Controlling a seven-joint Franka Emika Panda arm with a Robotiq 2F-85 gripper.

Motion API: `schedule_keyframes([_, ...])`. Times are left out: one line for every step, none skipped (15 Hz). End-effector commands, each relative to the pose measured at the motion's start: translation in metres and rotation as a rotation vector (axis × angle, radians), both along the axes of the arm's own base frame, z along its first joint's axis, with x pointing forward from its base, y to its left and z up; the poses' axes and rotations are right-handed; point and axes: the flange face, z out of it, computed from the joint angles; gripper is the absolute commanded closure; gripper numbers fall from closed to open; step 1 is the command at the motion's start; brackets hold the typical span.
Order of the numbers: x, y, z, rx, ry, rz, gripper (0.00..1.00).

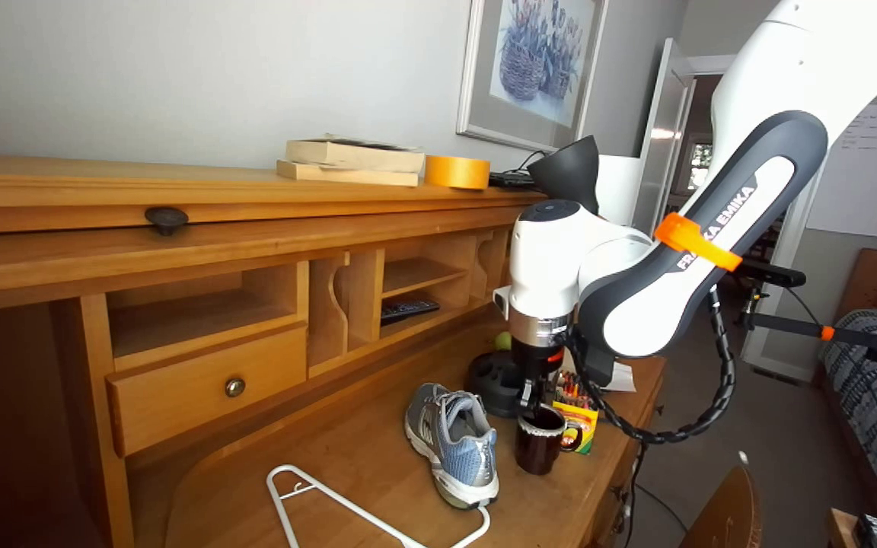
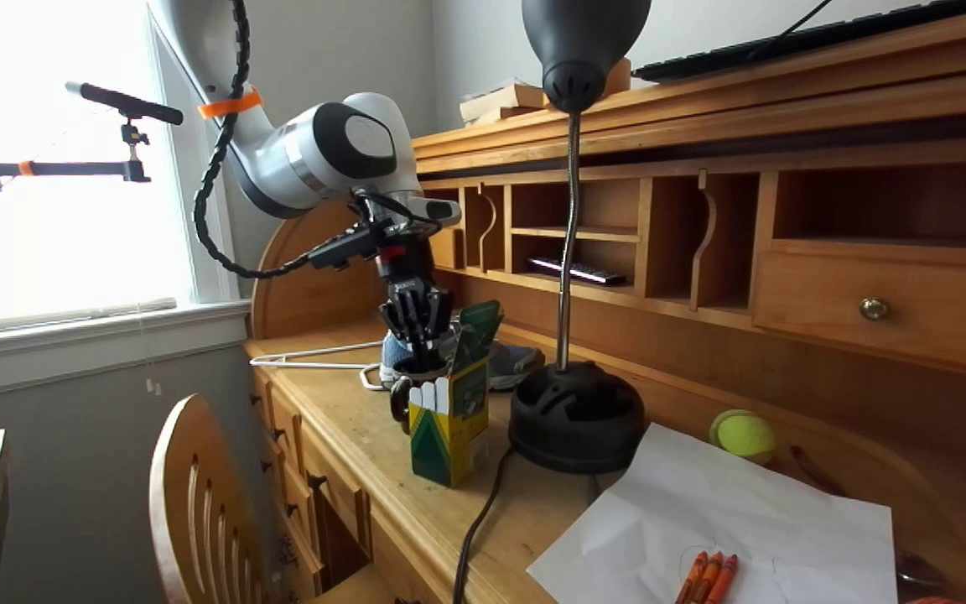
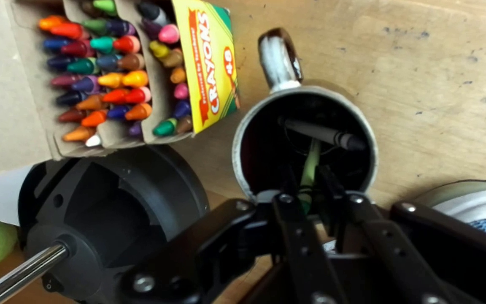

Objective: Remove the crayon from the mug and put it in the box.

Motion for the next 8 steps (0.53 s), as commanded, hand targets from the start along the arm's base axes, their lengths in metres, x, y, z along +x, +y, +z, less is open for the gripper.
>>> schedule_keyframes([-0.0005, -0.0032, -0.0029, 0.009, -0.01, 0.025, 0.78])
schedule_keyframes([-0.0001, -0.0029, -0.0035, 0.01, -0.009, 0.029, 0.78])
schedule_keyframes([0.0002, -0.0023, -0.0043, 0.01, -0.008, 0.035, 0.77])
schedule_keyframes([0.0004, -0.0019, -0.0052, 0.01, -0.006, 0.04, 0.78])
schedule_keyframes([0.0005, -0.0016, -0.0059, 0.011, -0.004, 0.044, 0.78])
schedule_keyframes([0.0008, -0.0014, -0.0067, 0.01, -0.002, 0.046, 0.79])
schedule_keyframes([0.0013, -0.001, -0.0076, 0.007, -0.001, 0.048, 0.78])
schedule_keyframes([0.0016, -0.0007, -0.0083, 0.008, 0.001, 0.049, 0.8])
